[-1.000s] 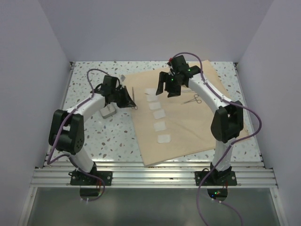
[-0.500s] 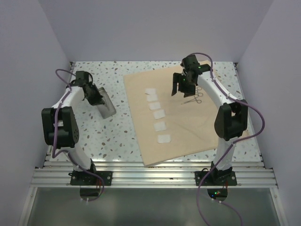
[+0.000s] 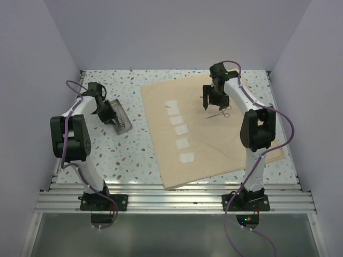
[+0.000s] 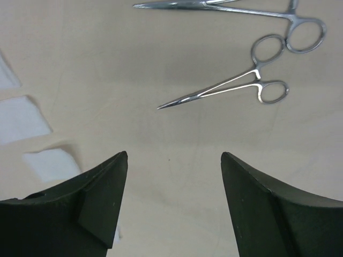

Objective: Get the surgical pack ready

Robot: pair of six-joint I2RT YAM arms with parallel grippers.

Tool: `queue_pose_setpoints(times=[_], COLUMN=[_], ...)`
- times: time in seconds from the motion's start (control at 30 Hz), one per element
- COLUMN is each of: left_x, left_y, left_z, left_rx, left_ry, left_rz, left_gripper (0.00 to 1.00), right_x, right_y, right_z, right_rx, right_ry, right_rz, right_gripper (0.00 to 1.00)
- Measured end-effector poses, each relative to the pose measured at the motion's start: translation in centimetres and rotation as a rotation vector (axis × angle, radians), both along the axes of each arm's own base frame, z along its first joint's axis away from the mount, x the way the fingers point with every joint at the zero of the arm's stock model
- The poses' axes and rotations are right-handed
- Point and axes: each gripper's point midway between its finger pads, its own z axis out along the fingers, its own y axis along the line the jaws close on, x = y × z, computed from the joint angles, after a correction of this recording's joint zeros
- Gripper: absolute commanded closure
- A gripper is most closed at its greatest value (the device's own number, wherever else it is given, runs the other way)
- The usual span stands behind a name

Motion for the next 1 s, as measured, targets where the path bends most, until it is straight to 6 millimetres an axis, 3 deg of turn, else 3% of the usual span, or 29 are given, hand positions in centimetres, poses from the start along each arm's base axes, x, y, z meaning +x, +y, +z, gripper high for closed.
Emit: queue_pose_setpoints(times=[0.13,0.17,0.2,0.47,0.63,0.8,1.0], left_x=[0.1,0.1,0.1,-0.4,-1.4,-3.0,-4.5], left_y=[0.3,0.3,0.3,-0.4,-2.9,-5.6,-7.6], left_z=[0.2,0.3,0.4,3.3,5.1,5.1,4.2], left_rx=[0.01,0.011,0.012,0.0,-0.004,-0.015,-0.032], left_ry=[-0.003,-0.005,-0.007,-0.087,-0.14,-0.146,-0.126], left_rz=[-0.001,-0.004,-0.005,-0.022,-0.082,-0.146,-0.196], left_gripper=[0.61,0.6,0.58,0.53,0.52,0.52,0.53], right_x=[1.8,2.1,2.2,2.1,3.8,6.8,8.9], right_y=[-2.0,-2.3,-2.7,-3.2,-3.0,-2.3,-1.3], right_z=[-1.6,-2.2,-2.7,-3.7,-3.1,-2.0,-3.1], right_rx=[-0.11,-0.133,-0.155,-0.091,0.018,0.143,0.21], right_ry=[0.006,0.012,0.021,0.013,-0.03,-0.097,-0.107], right_rz=[0.003,0.001,-0.003,-0.277,-0.555,-0.85,-1.094], right_gripper=[0.33,0.44,0.47,0.43,0.43,0.42,0.43])
